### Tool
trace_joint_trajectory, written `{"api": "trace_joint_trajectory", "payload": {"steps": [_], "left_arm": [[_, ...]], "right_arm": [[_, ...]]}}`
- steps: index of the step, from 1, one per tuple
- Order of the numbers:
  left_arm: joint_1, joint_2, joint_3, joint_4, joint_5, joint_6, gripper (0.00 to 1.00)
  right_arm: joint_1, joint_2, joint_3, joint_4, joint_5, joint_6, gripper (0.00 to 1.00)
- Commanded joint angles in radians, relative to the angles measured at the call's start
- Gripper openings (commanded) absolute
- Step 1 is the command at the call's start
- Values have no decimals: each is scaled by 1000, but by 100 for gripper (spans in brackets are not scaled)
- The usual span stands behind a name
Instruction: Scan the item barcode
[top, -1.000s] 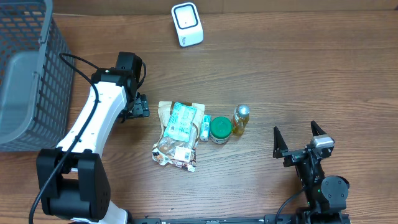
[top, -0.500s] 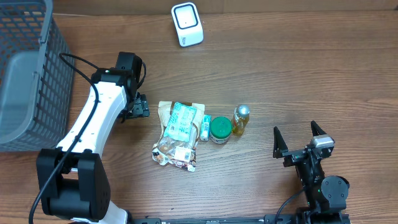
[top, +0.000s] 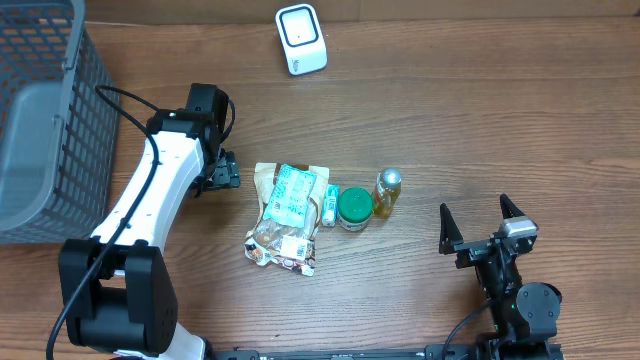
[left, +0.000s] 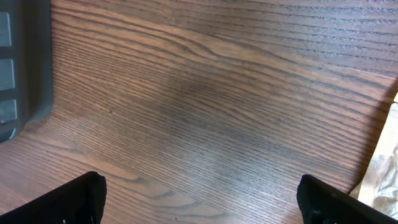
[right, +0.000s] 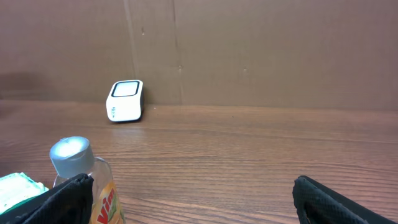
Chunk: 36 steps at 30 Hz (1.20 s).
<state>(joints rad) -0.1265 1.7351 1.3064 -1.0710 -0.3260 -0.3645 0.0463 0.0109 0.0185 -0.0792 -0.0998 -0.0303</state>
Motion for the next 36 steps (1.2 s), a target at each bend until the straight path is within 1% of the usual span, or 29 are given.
{"api": "trace_joint_trajectory", "payload": {"steps": [1, 21, 27, 31, 33, 36], "left_arm": [[2, -19, 21, 3, -14, -14, 99], [2, -19, 21, 3, -14, -14, 100], [2, -19, 21, 3, -14, -14, 100], [2, -19, 21, 3, -14, -14, 99], [2, -19, 21, 3, -14, -14, 100], [2, -19, 21, 3, -14, -14, 99]], "right_arm": [[-2, -8, -11, 5, 1, -4, 100], [-2, -8, -11, 6, 4, -5, 100], [-2, -8, -10, 26, 31, -1, 100], [-3, -8, -9, 79, 54, -2, 100], [-3, -8, 10, 84, 53, -2, 100], [-3, -8, 82, 38, 53, -1, 100]]}}
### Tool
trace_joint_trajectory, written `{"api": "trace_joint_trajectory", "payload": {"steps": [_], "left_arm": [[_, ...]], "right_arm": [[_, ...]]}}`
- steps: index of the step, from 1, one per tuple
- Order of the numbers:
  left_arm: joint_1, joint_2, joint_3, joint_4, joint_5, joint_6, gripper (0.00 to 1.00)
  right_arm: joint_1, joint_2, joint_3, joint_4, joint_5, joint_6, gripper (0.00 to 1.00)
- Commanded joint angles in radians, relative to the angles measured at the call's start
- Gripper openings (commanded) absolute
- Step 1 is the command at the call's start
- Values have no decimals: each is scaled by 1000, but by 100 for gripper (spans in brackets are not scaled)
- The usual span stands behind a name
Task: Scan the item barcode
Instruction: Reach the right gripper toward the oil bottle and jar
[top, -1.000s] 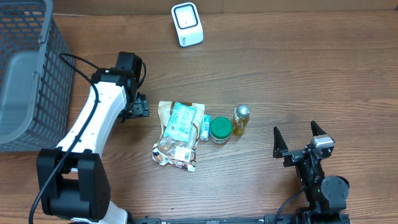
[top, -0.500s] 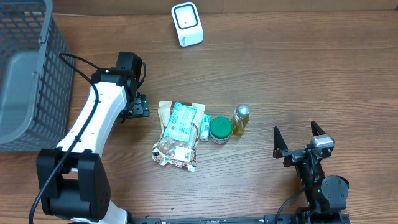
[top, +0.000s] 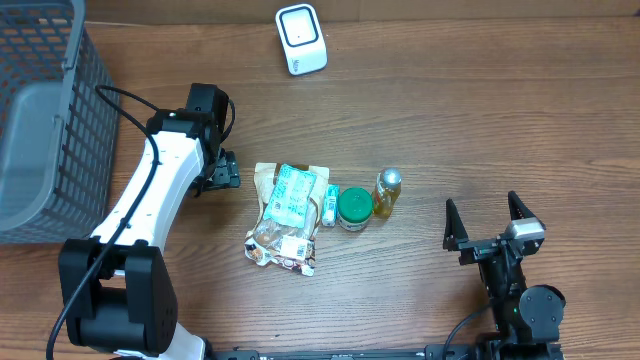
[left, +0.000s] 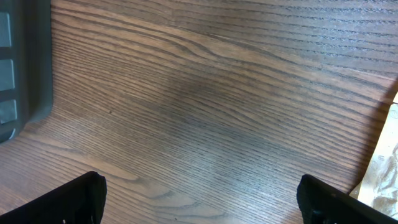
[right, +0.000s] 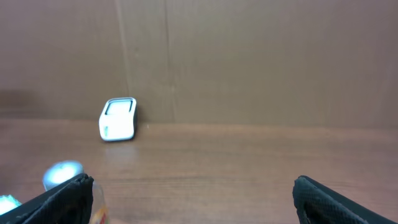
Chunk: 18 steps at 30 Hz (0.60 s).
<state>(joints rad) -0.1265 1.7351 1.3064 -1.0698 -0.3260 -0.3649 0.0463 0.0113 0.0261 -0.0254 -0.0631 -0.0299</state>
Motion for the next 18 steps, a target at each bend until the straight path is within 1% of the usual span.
{"api": "trace_joint_trajectory", "payload": {"steps": [1, 7, 13, 14, 18], "left_arm": [[2, -19, 21, 2, -14, -13, 100], [2, -19, 21, 2, -14, -13, 100], [2, -19, 21, 2, -14, -14, 100], [2, -19, 21, 2, -14, -14, 100], [2, -19, 21, 2, -14, -13, 100]], "right_arm": [[-3, -8, 95, -33, 17, -2, 100], [-3, 7, 293, -143, 16, -2, 100], [-3, 130, 552, -196, -6, -1, 100], [-3, 187, 650, -255, -30, -2, 100], [-3, 323, 856, -437, -76, -2, 100]]}}
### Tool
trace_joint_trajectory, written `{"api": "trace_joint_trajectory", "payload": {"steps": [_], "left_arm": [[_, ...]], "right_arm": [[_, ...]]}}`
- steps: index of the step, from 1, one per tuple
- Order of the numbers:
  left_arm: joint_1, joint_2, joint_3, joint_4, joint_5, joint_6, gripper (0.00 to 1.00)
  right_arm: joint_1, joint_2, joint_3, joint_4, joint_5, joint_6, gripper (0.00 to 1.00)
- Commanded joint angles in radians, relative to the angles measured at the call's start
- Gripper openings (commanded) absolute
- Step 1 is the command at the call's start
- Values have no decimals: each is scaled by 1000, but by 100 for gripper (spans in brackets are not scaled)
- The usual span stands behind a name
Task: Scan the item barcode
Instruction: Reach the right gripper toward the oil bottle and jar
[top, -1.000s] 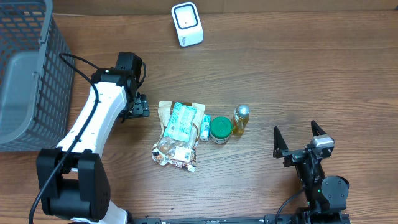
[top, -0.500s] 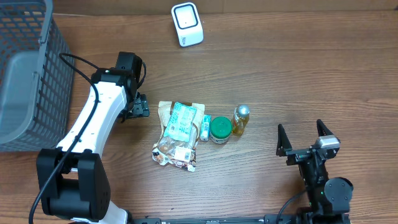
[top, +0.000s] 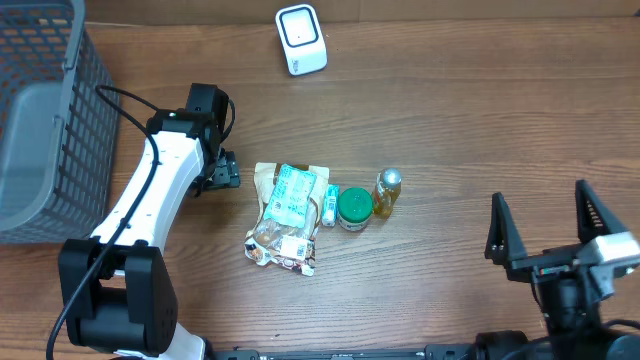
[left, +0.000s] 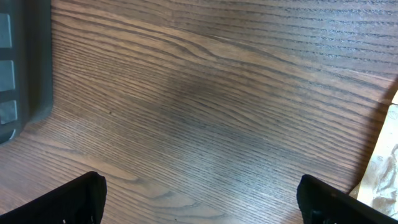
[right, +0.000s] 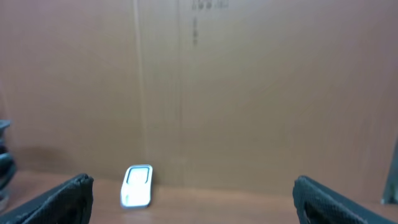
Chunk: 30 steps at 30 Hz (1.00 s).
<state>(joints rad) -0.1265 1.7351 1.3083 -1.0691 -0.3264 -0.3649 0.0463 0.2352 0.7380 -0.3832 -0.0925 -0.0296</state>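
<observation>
A row of items lies mid-table: a brown snack bag (top: 283, 242) with a teal packet (top: 293, 195) on it, a small tube (top: 328, 205), a green-lidded jar (top: 353, 207) and a yellow bottle with a silver cap (top: 387, 192). The white barcode scanner (top: 301, 39) stands at the back edge and shows small in the right wrist view (right: 137, 193). My left gripper (top: 218, 172) is open just left of the snack bag, low over bare wood, the bag's edge (left: 382, 177) at its right. My right gripper (top: 545, 225) is open and raised at the front right, holding nothing.
A grey mesh basket (top: 45, 120) fills the left side of the table, its corner (left: 18, 62) close to the left wrist. A brown cardboard wall (right: 249, 93) stands behind the table.
My right gripper has risen and moved right toward the front edge; its view now shows the wall and scanner, the bottle gone from sight. The left arm has not moved.
My right gripper first sat low at the front right, open, with the bottle cap in its view. Then it was slightly farther right and tilted up. Now it is higher and farther right. The left gripper stayed open beside the snack bag throughout.
</observation>
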Motion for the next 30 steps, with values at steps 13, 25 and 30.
{"api": "trace_joint_trajectory", "payload": {"steps": [13, 25, 30], "left_arm": [[2, -19, 19, 1, -13, -14, 100], [2, -19, 19, 1, -13, -14, 100], [2, -19, 19, 1, -13, -14, 99]], "right_arm": [[-3, 627, 619, -717, -72, -1, 100], [-3, 930, 623, -776, -353, 2, 100], [0, 1015, 623, -801, -354, 2, 95]]}}
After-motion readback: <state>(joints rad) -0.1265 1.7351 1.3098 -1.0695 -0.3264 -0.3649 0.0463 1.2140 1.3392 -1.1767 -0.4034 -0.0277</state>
